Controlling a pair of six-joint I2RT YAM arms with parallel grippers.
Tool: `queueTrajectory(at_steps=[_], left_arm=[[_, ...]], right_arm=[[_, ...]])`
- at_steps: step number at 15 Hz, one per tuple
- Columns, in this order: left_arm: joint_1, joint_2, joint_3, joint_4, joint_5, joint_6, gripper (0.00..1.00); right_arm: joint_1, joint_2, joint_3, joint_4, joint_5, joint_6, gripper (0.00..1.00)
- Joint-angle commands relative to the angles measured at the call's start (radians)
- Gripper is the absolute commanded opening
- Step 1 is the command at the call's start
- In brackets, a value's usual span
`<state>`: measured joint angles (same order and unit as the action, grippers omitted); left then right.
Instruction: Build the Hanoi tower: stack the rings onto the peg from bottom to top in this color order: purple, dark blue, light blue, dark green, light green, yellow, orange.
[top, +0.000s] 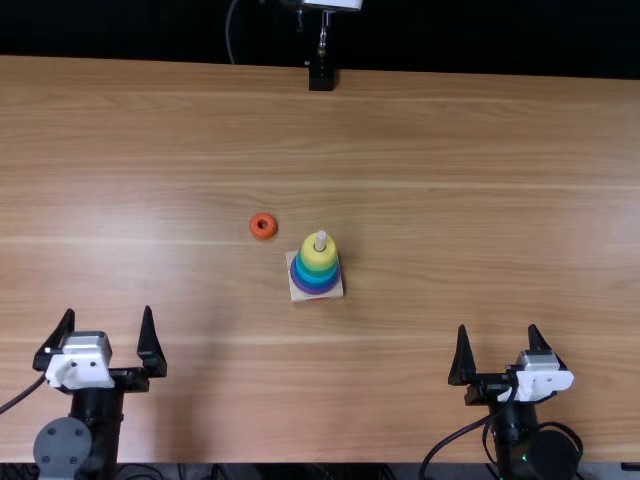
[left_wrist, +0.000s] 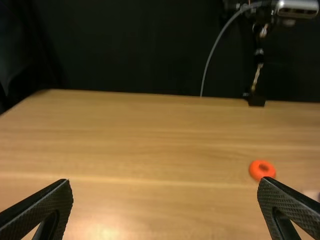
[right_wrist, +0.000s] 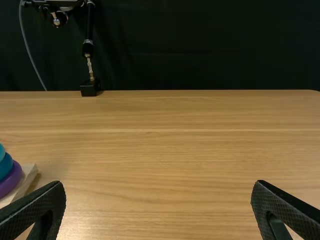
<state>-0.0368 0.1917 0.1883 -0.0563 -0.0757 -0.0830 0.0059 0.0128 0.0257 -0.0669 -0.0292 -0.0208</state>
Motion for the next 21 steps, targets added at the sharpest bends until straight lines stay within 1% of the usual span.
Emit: queueTrajectory(at_steps=[1, 4, 8, 9, 10, 12, 13, 14, 15, 16, 17, 19, 20, 21], left_arm=[[0.003, 0.077, 0.083, 0.012, -0.007, -0.002, 1.00], [0.005, 0.207, 0.237, 0.012, -0.007, 0.000, 1.00], [0.003, 0.460, 0.430, 0.010, -0.003, 0.002, 1.00], [0.003, 0.537, 0.477, 0.010, 0.032, 0.002, 1.00], [0.000, 0.621, 0.533, 0.010, 0.092, 0.000, 1.00], [-0.008, 0.798, 0.623, 0.010, 0.225, 0.000, 1.00], [-0.035, 0.871, 0.671, 0.008, 0.267, 0.000, 1.00], [-0.067, 0.951, 0.726, 0.005, 0.286, 0.002, 1.00], [-0.094, 1.023, 0.793, -0.012, 0.269, 0.006, 1.00], [-0.112, 1.080, 0.863, -0.039, 0.267, 0.017, 1.00], [-0.115, 1.134, 0.907, -0.069, 0.276, 0.059, 1.00], [-0.124, 1.263, 0.942, -0.095, 0.280, 0.162, 1.00], [-0.147, 1.318, 0.979, -0.104, 0.273, 0.184, 1.00], [-0.169, 1.373, 1.017, -0.117, 0.278, 0.186, 1.00]], right_arm=[[-0.009, -0.013, -0.010, 0.005, 0.009, 0.002, 1.00], [-0.009, -0.013, -0.010, 0.005, 0.009, 0.002, 1.00], [-0.009, -0.013, -0.010, 0.005, 0.009, 0.002, 1.00], [-0.009, -0.013, -0.010, 0.005, 0.009, 0.002, 1.00], [-0.009, -0.013, -0.010, 0.005, 0.009, 0.002, 1.00], [-0.009, -0.013, -0.010, 0.005, 0.009, 0.002, 1.00], [-0.009, -0.013, -0.010, 0.005, 0.009, 0.002, 1.00], [-0.009, -0.013, -0.010, 0.005, 0.009, 0.002, 1.00], [-0.009, -0.013, -0.010, 0.005, 0.009, 0.002, 1.00], [-0.009, -0.013, -0.010, 0.005, 0.009, 0.002, 1.00], [-0.009, -0.013, -0.010, 0.005, 0.009, 0.002, 1.00], [-0.009, -0.013, -0.010, 0.005, 0.009, 0.002, 1.00], [-0.009, -0.013, -0.010, 0.005, 0.009, 0.002, 1.00], [-0.009, -0.013, -0.010, 0.005, 0.009, 0.002, 1.00]])
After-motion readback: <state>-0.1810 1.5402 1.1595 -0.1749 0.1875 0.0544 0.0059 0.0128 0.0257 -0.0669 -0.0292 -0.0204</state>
